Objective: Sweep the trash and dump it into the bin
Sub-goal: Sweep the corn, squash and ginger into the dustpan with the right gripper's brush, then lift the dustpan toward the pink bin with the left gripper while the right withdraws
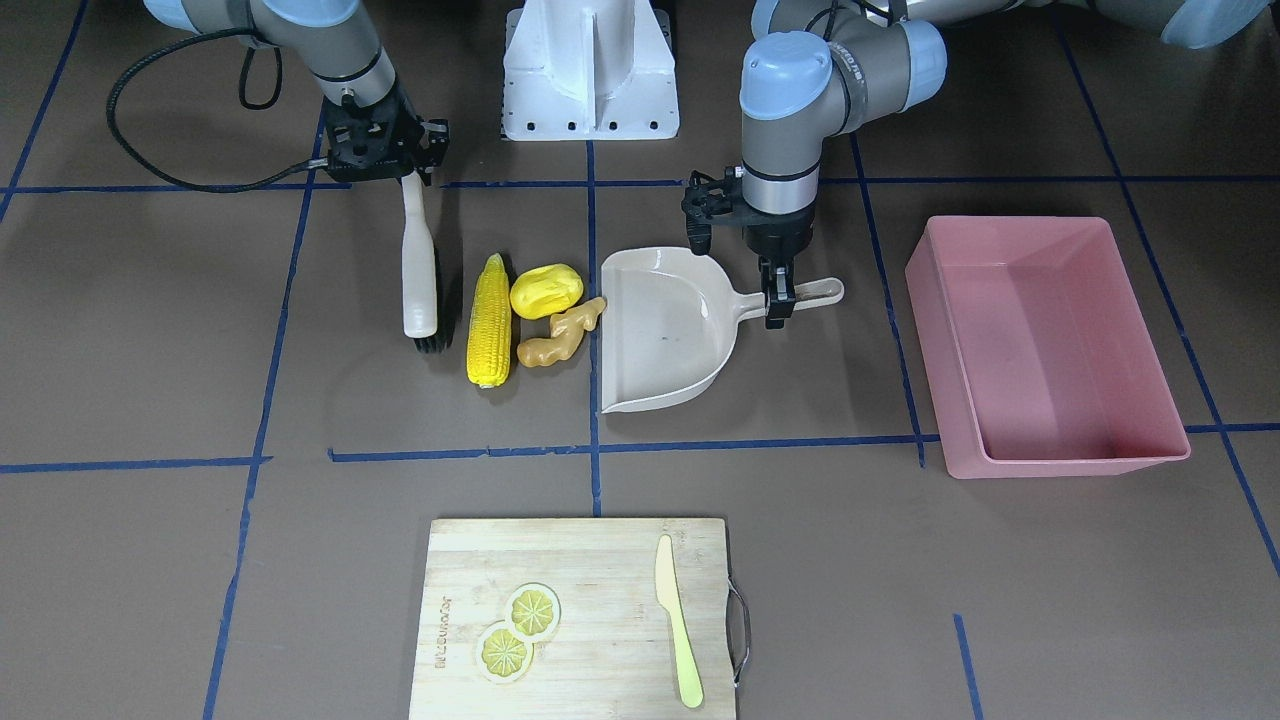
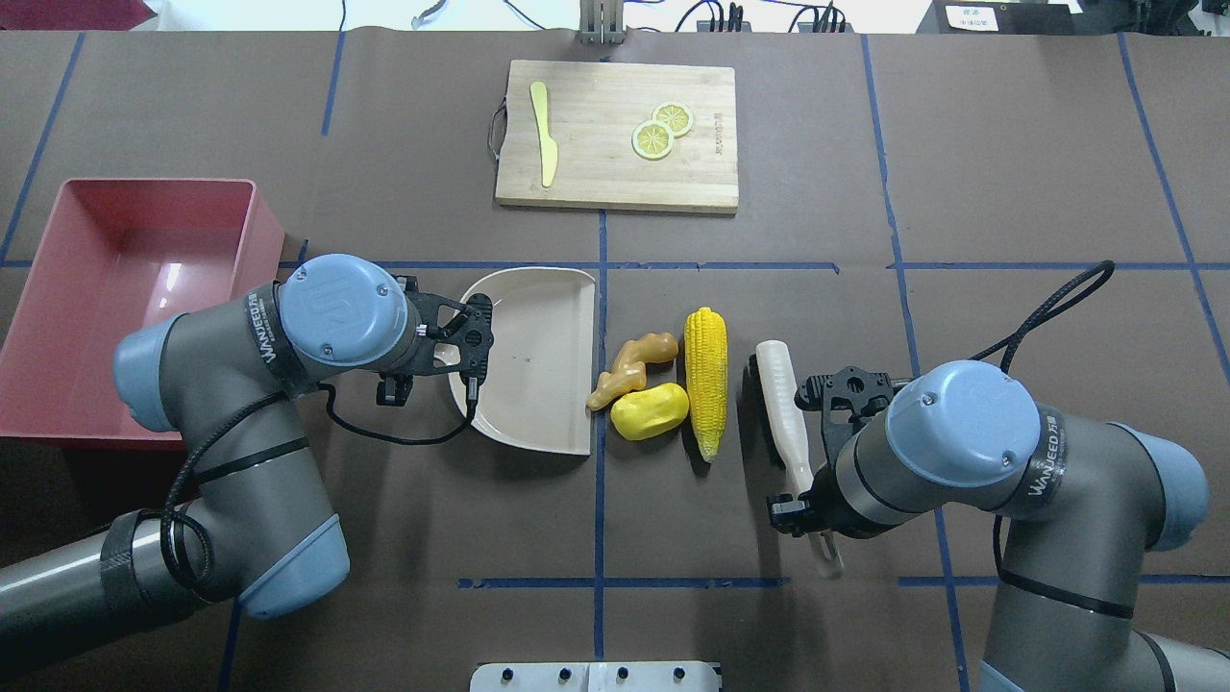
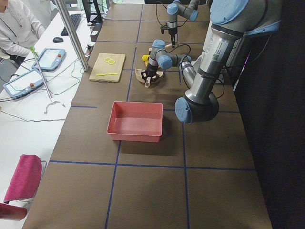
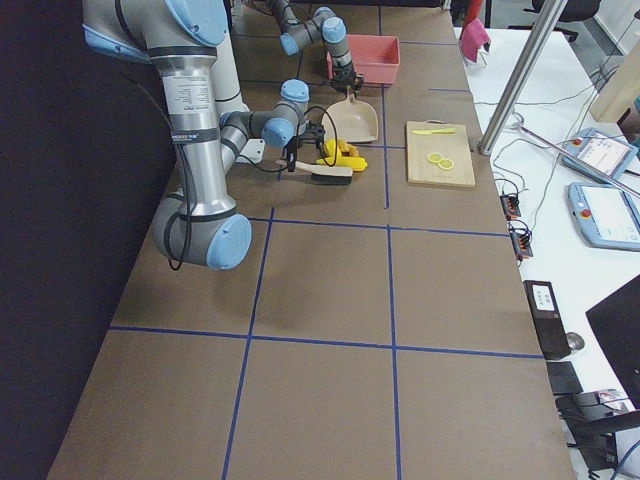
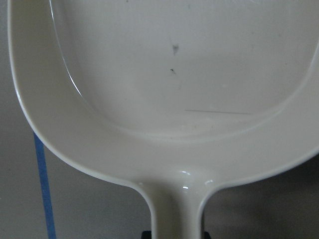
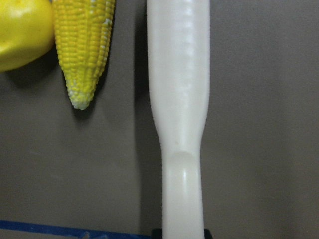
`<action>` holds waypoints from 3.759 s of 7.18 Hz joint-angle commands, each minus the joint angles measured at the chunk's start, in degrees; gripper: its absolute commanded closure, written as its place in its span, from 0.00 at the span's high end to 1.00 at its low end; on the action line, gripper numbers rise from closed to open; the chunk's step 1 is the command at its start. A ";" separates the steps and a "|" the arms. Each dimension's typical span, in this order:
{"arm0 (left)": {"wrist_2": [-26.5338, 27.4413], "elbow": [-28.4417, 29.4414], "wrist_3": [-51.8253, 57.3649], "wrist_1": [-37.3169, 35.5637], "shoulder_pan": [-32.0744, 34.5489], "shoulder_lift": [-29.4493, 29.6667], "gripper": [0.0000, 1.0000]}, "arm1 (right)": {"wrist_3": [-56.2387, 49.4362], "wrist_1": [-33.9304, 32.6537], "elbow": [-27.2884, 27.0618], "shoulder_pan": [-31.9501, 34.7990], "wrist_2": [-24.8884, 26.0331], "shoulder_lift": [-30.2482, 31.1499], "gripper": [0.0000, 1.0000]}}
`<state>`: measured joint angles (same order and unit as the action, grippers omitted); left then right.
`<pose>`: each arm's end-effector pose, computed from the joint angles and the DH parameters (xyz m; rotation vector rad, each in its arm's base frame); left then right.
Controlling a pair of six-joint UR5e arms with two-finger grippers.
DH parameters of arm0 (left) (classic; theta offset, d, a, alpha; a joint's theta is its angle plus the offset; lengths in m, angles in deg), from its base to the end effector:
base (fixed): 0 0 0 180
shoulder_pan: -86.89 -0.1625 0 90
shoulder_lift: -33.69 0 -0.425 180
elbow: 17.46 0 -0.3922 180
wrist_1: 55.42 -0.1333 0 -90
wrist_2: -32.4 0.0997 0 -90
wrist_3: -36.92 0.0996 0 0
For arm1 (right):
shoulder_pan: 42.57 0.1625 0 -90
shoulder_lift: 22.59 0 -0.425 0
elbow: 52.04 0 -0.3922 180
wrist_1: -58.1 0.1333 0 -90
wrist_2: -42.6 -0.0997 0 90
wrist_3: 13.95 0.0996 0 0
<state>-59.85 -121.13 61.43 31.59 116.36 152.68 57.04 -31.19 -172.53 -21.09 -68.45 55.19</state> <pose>0.4889 -0.4249 0.2814 0.7091 0.2740 1.4331 -0.4430 -0.2791 0.3108 -0.0687 -0.8234 -0.0986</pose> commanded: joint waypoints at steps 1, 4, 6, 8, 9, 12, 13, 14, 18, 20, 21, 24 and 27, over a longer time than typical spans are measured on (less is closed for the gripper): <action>0.49 -0.13 0.70 -4.46 -0.47 2.01 0.00 | 0.02 -0.63 0.25 -0.39 0.31 -0.79 0.00; 4.87 1.44 2.73 -6.59 -4.32 5.18 0.00 | 0.02 -0.71 1.74 -0.39 0.58 -2.45 0.00; 4.79 3.99 2.29 -6.68 -4.42 8.08 0.00 | 0.02 -0.71 2.62 -0.30 0.58 -3.95 0.00; 4.71 8.11 -0.24 -6.59 -4.69 12.90 0.00 | 0.02 -0.36 3.32 -0.30 0.58 -5.00 0.00; 4.62 9.61 -1.83 -6.51 -4.77 14.93 0.00 | 0.02 -0.28 3.85 -0.30 0.58 -5.71 0.00; 4.35 12.51 -5.52 -4.50 -5.39 16.96 0.00 | 0.02 -0.19 3.77 -0.30 0.49 -6.76 0.00; 4.35 13.39 -6.40 -0.83 -5.91 16.62 0.00 | 0.02 -0.19 3.77 -0.30 0.49 -6.94 0.00; 4.35 13.75 -6.50 1.73 -6.27 16.27 0.00 | 0.02 -0.19 3.77 -0.30 0.49 -6.86 0.00; 3.22 13.31 -8.95 15.44 -5.66 10.56 0.00 | -0.06 -0.80 -0.53 5.82 -3.70 -5.46 0.00; -2.66 12.70 -9.22 15.73 -3.12 10.64 0.00 | -0.06 -0.80 -4.03 9.88 -6.27 -2.74 0.00; -5.03 11.22 -9.22 15.38 -0.93 10.64 0.00 | -0.15 -0.80 -7.27 13.73 -9.06 0.41 0.00; -11.72 1.32 -8.61 14.42 5.66 3.82 0.00 | -1.47 -0.80 -9.42 17.27 -9.88 6.58 0.00; -22.90 -8.65 -8.35 13.36 18.71 -6.73 0.00 | -8.73 -0.37 -10.38 20.70 -9.88 14.03 0.00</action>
<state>-75.76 -126.98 53.02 45.23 128.19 150.05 52.27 -31.85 -182.62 -1.76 -78.33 65.91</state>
